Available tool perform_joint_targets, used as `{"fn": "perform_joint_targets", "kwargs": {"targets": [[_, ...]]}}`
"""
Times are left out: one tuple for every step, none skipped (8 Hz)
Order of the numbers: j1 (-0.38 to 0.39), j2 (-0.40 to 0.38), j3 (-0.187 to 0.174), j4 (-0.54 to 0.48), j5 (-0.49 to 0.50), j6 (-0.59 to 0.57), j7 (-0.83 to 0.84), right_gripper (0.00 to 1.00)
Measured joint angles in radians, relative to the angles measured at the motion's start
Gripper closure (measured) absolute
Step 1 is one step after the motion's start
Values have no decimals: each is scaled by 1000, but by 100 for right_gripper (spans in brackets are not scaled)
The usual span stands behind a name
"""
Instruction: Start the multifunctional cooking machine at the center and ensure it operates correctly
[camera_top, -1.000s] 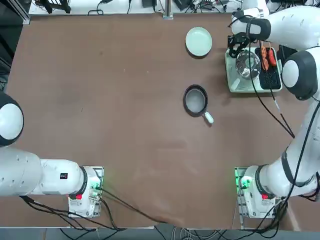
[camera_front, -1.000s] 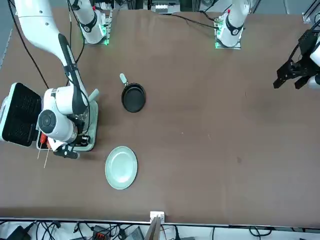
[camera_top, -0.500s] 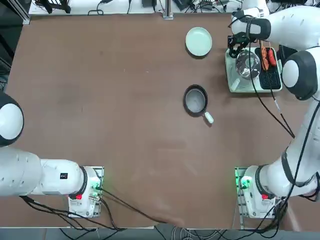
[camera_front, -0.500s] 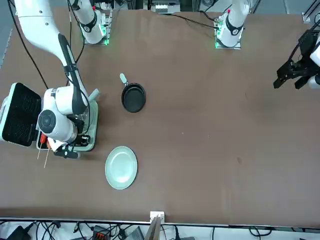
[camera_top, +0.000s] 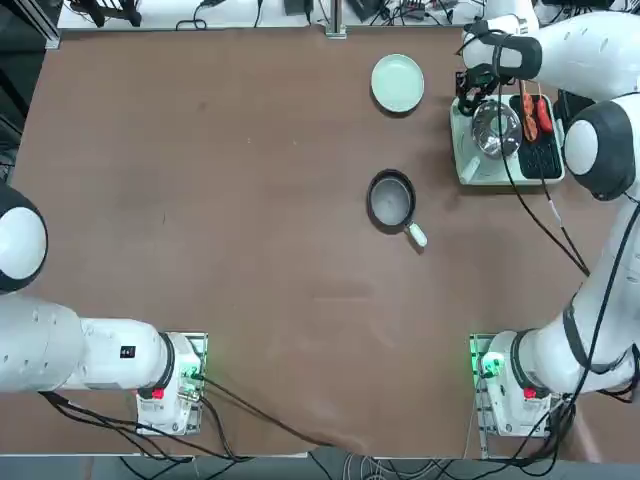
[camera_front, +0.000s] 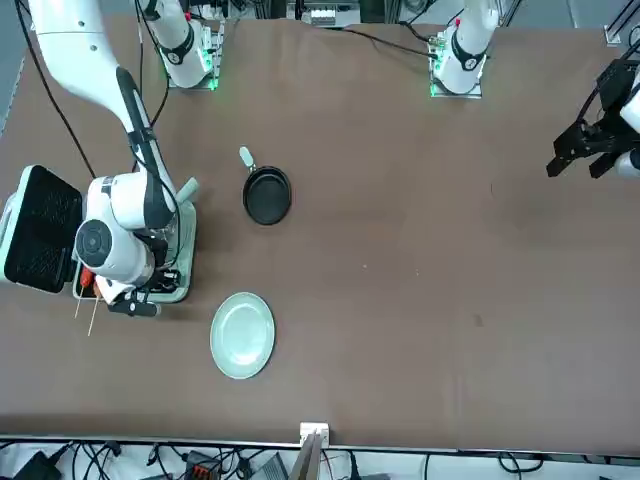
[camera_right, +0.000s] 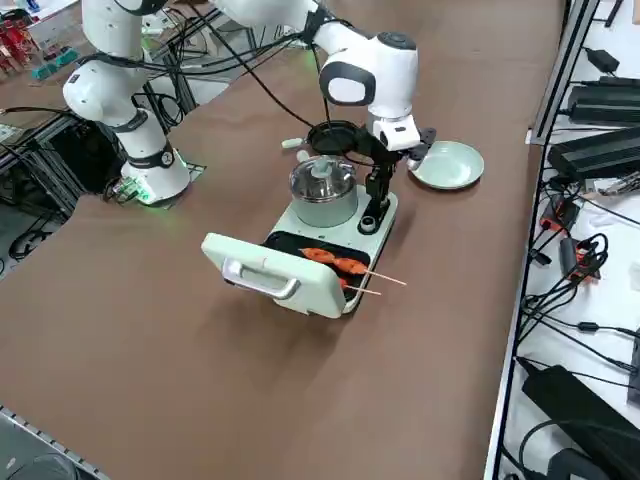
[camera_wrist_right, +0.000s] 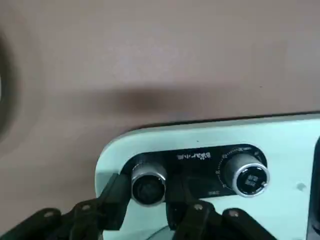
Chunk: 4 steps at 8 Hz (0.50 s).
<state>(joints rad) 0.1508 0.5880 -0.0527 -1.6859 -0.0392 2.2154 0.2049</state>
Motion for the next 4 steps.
{"fn": "perform_joint_targets", "kwargs": {"targets": [[-5, 0, -3, 1, 31, -2, -43, 58], [-9, 0, -6, 2, 53, -4, -76, 58], [-9, 0, -7, 3, 58, -5, -96, 58], [-9, 0, -7, 3, 58, -6, -113, 58]]}}
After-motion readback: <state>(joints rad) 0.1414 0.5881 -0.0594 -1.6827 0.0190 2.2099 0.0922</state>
